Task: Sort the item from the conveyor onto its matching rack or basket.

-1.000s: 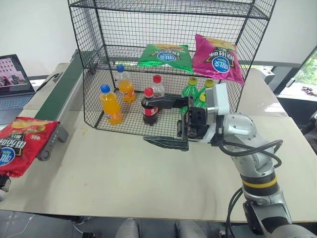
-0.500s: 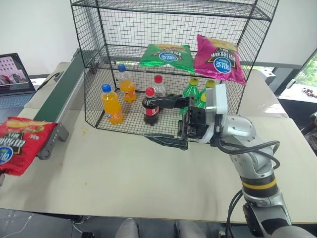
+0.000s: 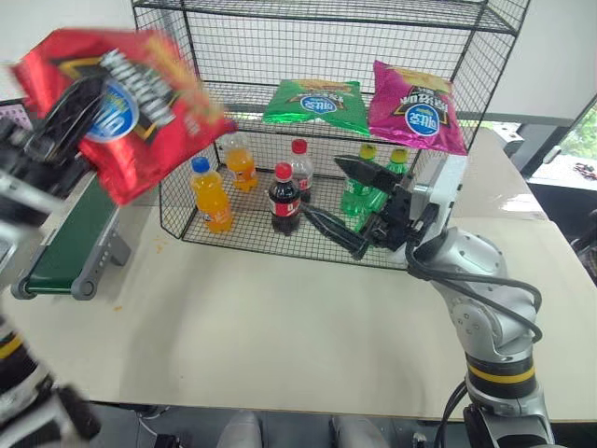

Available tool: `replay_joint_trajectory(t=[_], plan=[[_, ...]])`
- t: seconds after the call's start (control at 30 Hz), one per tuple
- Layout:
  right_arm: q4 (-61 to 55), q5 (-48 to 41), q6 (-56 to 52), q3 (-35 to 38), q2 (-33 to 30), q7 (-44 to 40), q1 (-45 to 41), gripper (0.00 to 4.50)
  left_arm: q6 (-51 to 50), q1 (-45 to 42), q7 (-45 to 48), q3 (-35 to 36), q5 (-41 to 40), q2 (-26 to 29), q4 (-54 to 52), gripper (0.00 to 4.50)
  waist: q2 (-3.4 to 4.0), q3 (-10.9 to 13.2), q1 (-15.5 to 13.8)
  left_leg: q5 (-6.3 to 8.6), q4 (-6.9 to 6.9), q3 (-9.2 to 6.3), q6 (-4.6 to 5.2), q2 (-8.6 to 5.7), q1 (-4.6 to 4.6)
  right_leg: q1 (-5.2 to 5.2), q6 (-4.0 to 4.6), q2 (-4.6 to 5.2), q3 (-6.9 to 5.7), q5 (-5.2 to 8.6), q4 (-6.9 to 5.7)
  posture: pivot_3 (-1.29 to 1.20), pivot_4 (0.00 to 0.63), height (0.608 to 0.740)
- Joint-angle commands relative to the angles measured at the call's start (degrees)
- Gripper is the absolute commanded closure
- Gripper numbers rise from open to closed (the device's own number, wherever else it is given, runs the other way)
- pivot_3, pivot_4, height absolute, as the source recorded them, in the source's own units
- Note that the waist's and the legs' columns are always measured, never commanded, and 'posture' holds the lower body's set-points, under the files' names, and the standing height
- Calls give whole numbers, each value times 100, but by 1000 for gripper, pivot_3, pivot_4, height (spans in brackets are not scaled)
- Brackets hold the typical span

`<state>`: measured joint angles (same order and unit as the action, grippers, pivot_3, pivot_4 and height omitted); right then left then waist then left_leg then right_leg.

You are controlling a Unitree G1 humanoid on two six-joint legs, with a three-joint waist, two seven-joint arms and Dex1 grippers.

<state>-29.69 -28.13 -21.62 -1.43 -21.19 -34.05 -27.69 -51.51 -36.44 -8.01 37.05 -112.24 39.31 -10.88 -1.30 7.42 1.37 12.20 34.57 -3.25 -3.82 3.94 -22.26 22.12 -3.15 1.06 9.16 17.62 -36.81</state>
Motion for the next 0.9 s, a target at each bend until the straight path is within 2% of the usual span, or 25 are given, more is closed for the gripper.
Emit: replay_joint_trajectory(t=[0.03,0.17,0.3,0.63,0.9], plan=[[-309,143,146,117,57,314,-193,0,-8,-895,17,-515,-76,-174,743,4466,1,0,-5,0,1,1,0,0,2,0,0,0,0,0,-1,0,150,740],[-472,314,95,162,68,620,-214,0,436,-1728,32,-880,150,-704,2031,4466,3,-1,-40,-1,7,-4,1,0,3,-1,1,0,-11,-1,-8,0,150,740],[-770,414,-38,201,12,894,-61,0,563,-1694,14,-831,454,-1045,2799,4466,8,-2,-31,-2,8,-4,0,0,4,-1,1,1,-12,-1,-13,0,150,740],[-1123,501,-279,283,-114,1252,110,0,886,-1374,-218,-602,710,-1611,2751,4466,7,-2,-61,-5,15,-11,-6,0,-3,-3,0,5,-26,-1,-13,0,150,740],[-1181,505,-354,345,-220,1291,125,0,1617,-1252,-749,-325,1005,-2242,2454,4466,6,-2,-67,-6,16,-13,-6,-1,-3,-9,-2,8,-31,-2,-9,0,150,740]])
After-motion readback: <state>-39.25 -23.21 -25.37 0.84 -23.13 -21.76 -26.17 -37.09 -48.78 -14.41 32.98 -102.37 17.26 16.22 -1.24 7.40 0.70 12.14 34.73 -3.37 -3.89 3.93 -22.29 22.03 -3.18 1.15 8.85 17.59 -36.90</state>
